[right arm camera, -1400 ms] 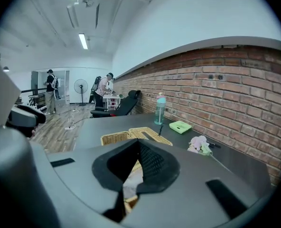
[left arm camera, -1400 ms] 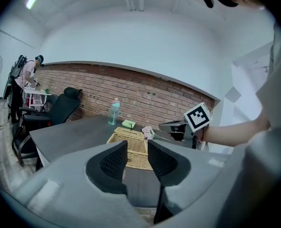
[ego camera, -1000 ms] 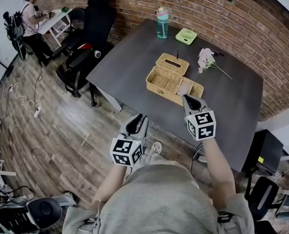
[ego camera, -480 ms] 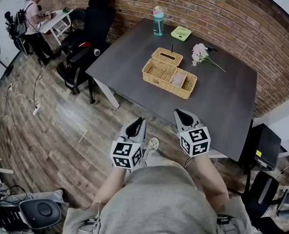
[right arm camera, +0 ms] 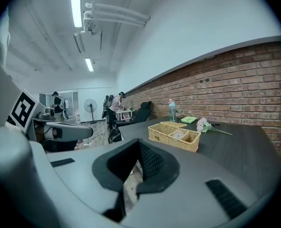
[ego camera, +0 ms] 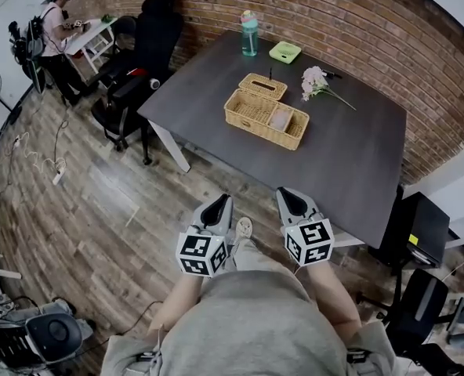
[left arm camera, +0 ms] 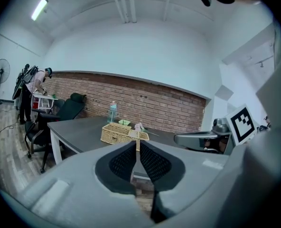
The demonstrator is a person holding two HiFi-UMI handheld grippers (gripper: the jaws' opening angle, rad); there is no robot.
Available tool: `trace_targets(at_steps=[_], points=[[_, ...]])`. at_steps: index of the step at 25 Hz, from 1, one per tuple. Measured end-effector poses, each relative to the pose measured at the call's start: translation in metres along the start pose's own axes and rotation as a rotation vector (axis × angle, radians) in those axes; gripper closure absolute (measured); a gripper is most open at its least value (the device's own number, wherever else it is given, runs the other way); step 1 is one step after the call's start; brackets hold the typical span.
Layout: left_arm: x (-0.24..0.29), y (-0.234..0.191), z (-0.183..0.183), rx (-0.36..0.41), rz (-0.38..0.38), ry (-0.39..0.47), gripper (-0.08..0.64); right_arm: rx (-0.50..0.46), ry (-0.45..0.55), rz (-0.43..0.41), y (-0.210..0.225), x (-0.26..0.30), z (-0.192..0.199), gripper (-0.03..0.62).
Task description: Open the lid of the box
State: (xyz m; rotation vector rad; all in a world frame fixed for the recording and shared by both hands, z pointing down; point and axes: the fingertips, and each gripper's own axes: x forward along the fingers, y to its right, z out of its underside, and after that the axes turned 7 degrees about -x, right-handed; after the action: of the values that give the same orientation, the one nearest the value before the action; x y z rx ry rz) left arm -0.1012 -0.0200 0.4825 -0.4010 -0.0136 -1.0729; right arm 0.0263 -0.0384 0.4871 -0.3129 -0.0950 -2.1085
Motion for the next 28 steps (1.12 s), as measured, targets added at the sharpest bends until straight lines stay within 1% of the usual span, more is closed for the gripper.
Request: trace_targets(at_steps=[7,12,20,28], points=[[-0.003,0.014,0.005,0.027,0.014,-0.006,0.529,0.015,0.022,0.022,0.002,-0.020,0.002,0.589],[0.000,0.015,0.000,0.027,0.016,0.000,0.529,0.002,0.038,0.040,0.002,-0.023,-0.004,0.591],[0.000,0.016,0.002,0.019,0.023,-0.001,0.529,0.001,0.039,0.045,0.001,-0.026,-0.004,0.591],[0.005,0.013,0.001,0.023,0.019,-0.007,0.529,-0.009,0.050,0.041,0.004,-0.023,-0.013,0.591]])
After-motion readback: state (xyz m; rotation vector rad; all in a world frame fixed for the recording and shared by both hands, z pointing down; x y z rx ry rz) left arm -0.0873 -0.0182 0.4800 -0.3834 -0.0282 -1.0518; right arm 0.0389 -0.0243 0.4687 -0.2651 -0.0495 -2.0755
